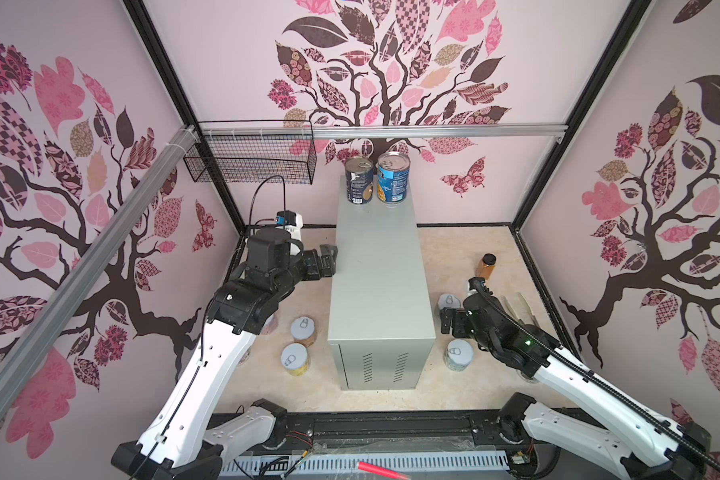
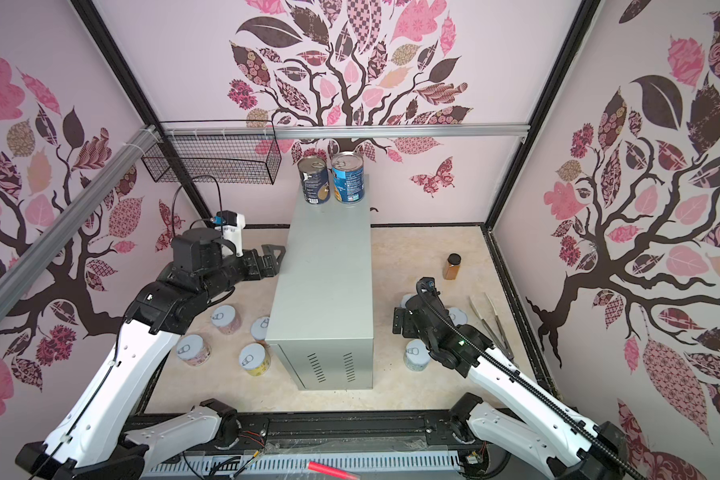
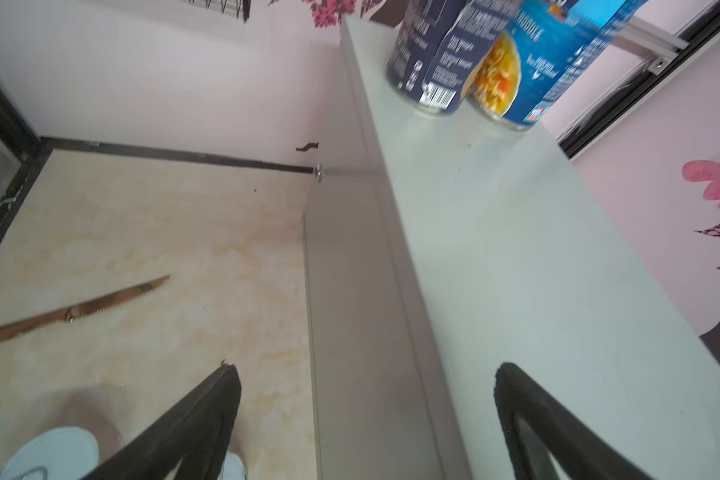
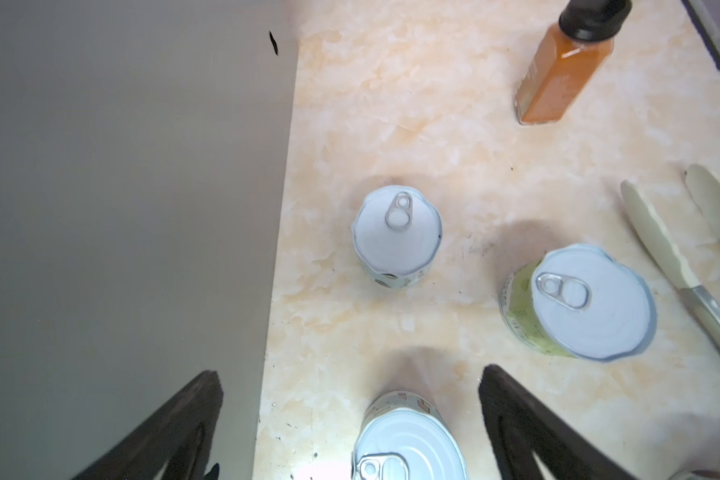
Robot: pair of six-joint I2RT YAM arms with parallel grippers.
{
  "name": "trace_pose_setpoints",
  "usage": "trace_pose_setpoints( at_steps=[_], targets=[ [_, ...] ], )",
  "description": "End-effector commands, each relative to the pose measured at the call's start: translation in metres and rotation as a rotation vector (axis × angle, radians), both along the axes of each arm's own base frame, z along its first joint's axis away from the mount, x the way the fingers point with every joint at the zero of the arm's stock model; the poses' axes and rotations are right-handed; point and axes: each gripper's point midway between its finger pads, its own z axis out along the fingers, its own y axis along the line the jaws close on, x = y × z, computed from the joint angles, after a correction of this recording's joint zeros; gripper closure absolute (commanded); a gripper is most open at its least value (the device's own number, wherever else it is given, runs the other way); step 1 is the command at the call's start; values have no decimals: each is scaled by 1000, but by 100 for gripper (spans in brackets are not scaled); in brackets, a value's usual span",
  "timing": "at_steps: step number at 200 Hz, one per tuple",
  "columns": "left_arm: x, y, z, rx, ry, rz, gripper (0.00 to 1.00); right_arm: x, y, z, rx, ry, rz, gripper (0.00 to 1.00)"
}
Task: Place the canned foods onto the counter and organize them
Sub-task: 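Open and withdraw the left gripper while the right gripper lowers over silver cans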
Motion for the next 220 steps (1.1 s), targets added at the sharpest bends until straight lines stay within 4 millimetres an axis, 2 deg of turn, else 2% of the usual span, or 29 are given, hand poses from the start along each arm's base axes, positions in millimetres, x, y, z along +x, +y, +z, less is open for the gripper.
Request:
trace_pose_setpoints(
  at_steps=[1,45,66,99,137,165,192,220],
  targets=[
    [-22,12,-48,23,140,41,2,-2,-9,-14,-1,13,-68,0],
    [-54,15,-110,-29,247,38,2,-13,-30,-45,-41,68,-178,0],
    [-61,23,-126,-8,266,68,2,-17,-34,-55,-30,87,-205,0],
    [-68,39,-134,19,281,143,2,-22,-40,-62,-41,111,-241,0],
    [-79,41,-148,-19,305,160,2,-34,-47,-87,-45,168,-291,0],
    [-85,48,-144,37,281,192,2,-37,-36,-89,-7,116,-266,0],
    [-87,37,-151,76,295,159,2,-39,-25,-87,-60,51,-242,0],
    [-91,37,-148,91,287,153,2,-42,-17,-98,-48,39,-234,0]
  ],
)
